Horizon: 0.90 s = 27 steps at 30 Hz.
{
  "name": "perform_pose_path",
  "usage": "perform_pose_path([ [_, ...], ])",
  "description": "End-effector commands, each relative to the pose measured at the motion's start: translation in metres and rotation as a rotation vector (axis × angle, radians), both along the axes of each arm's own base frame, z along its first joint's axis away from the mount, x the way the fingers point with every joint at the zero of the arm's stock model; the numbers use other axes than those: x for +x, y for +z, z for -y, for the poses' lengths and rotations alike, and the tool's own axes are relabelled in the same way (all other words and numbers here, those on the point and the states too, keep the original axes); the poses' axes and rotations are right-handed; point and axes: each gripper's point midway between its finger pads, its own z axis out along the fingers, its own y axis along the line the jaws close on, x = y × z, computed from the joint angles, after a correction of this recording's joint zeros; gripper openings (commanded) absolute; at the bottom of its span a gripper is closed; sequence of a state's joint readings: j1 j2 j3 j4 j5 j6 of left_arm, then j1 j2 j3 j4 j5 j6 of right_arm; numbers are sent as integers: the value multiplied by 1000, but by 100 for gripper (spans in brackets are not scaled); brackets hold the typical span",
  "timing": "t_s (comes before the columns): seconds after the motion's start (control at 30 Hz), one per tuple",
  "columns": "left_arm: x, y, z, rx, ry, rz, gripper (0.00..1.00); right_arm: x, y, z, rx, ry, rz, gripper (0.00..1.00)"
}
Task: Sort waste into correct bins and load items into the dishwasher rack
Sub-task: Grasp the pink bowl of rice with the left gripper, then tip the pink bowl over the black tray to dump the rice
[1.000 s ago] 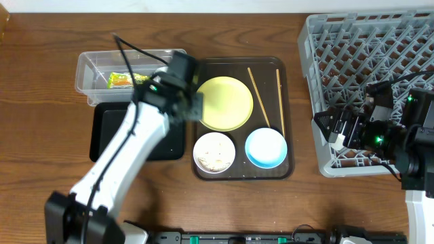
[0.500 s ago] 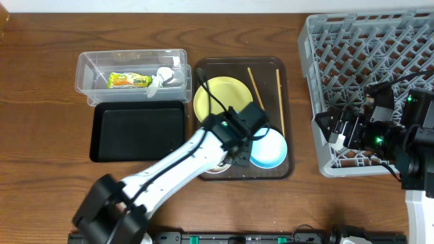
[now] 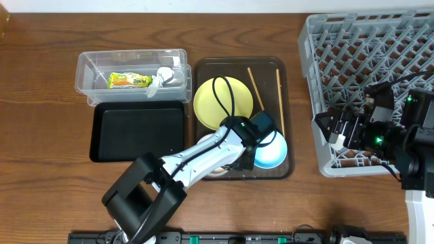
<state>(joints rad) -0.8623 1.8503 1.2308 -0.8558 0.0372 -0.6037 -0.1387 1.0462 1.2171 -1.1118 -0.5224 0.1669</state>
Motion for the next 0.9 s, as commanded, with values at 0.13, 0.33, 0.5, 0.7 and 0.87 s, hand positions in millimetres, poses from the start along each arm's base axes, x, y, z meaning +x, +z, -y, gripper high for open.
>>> perform_pose_path([
  [0.13, -1, 8, -4, 8, -43, 3, 6, -1, 3, -3, -12, 23, 12, 99],
  [0.33, 9, 61, 1, -92, -94, 101, 7, -1, 3, -3, -12, 23, 13, 99],
  [0.5, 21, 104, -13, -187, -60, 184, 6, -1, 3, -3, -11, 23, 13, 99],
  [0.7, 35, 153, -42, -423, -47, 194, 6, -1, 3, -3, -11, 23, 12, 99],
  [0.87, 48, 182, -70, -709, -40, 157, 6, -1, 3, -3, -11, 23, 11, 99],
])
